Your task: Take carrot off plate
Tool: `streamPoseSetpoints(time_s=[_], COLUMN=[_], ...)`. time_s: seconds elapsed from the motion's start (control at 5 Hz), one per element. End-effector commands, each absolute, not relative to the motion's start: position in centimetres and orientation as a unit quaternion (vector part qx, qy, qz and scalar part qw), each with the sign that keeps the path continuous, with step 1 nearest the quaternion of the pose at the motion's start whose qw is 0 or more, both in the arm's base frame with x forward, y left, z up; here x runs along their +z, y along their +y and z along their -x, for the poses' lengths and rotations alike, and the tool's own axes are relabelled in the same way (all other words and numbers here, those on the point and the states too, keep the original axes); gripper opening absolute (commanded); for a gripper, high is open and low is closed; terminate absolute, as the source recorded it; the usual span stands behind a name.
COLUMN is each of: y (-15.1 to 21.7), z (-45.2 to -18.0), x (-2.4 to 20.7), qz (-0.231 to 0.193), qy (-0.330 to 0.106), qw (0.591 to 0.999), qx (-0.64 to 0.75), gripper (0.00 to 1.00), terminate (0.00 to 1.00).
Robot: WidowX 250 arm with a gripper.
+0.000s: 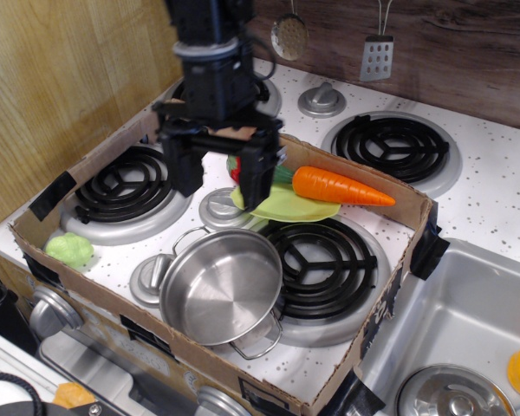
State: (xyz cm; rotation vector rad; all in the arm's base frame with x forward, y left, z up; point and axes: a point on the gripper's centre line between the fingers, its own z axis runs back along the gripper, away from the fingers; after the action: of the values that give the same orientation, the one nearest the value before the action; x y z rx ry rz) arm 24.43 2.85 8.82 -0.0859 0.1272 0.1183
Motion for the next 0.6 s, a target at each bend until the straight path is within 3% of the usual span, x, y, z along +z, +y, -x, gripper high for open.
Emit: streamPoseSetpoints(time_s=[0.0,0.2,0.4], y=[3.5,3.8,4.5], z=[-27.5,-28.5,-29.3], x=[9.8,9.3,8.4], qz=[0.021,0.026,0.035], qy=[-0.005,-0.028,-0.023], qw=[0.966,0.946,0.903], qx=[0.259,0.323,0.427], gripper=[1.00,1.00,1.00], terminate=[0.00,0.00,0.00])
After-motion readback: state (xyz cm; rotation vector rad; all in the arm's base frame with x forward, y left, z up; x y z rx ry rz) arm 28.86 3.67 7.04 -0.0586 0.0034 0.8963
